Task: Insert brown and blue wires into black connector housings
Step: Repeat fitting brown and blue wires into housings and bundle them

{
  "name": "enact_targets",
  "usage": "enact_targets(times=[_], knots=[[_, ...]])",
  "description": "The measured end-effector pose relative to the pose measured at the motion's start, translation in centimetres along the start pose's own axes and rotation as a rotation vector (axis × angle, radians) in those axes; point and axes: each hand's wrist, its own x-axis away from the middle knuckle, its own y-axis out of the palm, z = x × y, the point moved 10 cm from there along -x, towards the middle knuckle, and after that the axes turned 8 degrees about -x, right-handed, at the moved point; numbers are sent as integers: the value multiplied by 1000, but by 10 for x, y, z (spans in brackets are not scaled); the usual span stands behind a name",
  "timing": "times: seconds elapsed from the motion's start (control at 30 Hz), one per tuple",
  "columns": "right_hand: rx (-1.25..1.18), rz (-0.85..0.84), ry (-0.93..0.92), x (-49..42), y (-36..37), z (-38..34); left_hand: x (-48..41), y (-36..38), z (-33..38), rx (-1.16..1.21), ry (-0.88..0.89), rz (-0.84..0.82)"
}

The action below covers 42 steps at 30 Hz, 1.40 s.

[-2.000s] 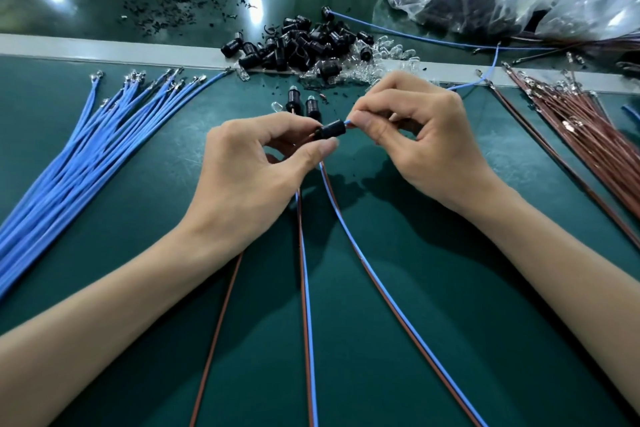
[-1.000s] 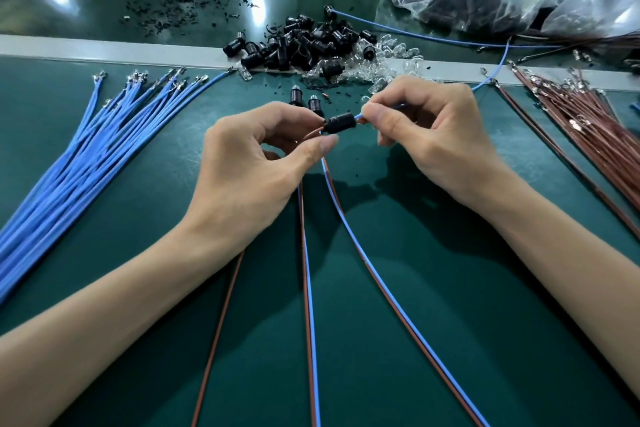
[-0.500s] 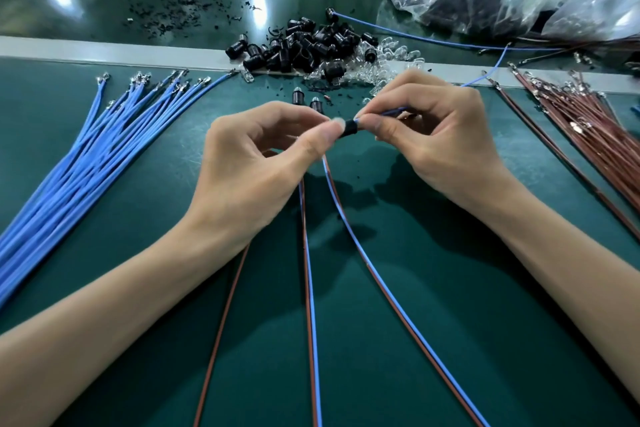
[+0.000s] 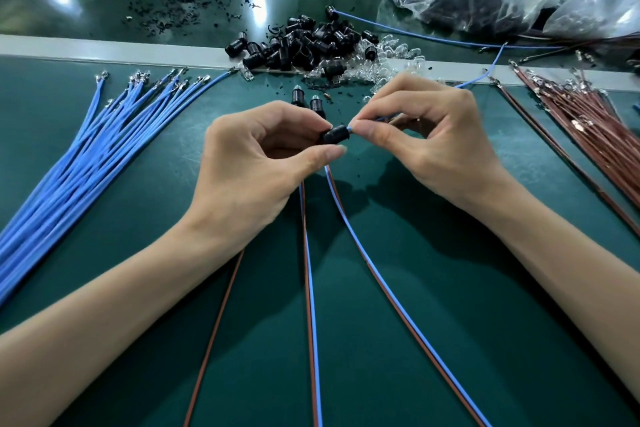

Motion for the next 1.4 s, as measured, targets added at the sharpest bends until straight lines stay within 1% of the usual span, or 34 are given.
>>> enact_targets(times=[0.1, 0.23, 0.4, 0.57, 0.73, 0.93, 1.03, 1.17, 1.4], knots=[[18, -6, -18, 0, 1, -2, 0, -1, 0, -6, -2, -2], [26, -26, 8, 0, 3, 0, 0, 1, 0, -26, -6, -8], [-37, -36, 60, 1, 2, 4, 1, 1, -1, -31, -14, -4], [19, -53, 14, 1, 6, -1, 1, 1, -1, -51, -16, -22], [65, -28, -14, 0, 6, -4, 1, 1, -1, -64, -27, -20], [-31, -77, 102, 2, 9, 5, 0, -3, -4, -49, -48, 21], [-99, -42, 135, 2, 7, 8, 0, -4, -4, -55, -46, 29], [9, -67, 105, 0, 10, 7, 0, -5, -5, -60, -45, 36], [143, -22, 23, -1, 11, 1, 0, -4, -4, -61, -42, 17]])
